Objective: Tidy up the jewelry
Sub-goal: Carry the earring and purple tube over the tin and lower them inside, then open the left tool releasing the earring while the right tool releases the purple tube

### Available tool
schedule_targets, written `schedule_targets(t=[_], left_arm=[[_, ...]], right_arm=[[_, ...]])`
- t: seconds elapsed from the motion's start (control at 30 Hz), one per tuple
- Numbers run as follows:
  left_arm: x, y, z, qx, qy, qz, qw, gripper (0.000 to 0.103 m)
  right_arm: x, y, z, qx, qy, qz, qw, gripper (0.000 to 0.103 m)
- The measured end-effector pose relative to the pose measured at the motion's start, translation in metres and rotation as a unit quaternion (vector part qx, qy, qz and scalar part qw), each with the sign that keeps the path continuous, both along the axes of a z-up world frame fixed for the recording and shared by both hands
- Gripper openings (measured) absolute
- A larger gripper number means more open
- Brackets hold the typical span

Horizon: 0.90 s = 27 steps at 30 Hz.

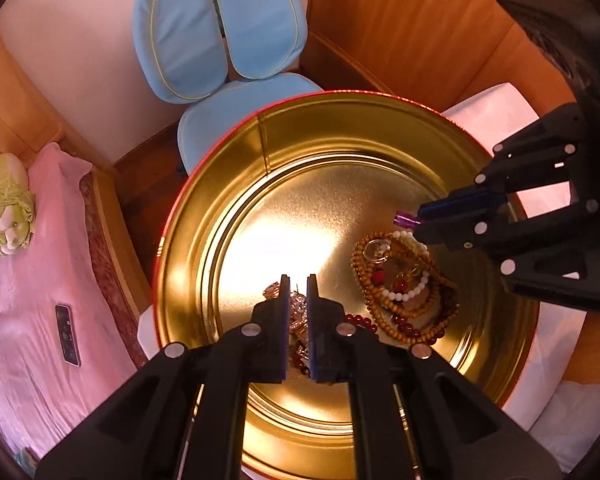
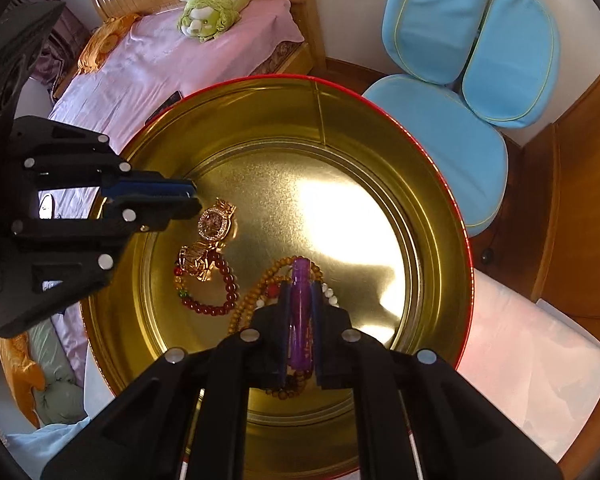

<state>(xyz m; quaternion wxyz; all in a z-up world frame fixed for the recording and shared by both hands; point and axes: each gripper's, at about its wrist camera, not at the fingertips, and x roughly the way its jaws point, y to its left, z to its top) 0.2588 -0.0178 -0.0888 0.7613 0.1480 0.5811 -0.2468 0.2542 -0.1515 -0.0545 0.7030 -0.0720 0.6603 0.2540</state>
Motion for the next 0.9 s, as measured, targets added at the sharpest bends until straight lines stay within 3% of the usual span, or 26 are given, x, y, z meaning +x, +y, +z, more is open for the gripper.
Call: schedule_targets(t=[0.9], left_arm=[[-0.004,-0.003,-0.013,0.01,0.018,0.007,0.9998,0.008]], right_arm=[[-0.003,-0.008,-0.011,0.009,0.015,-0.006,1.0,0.011]])
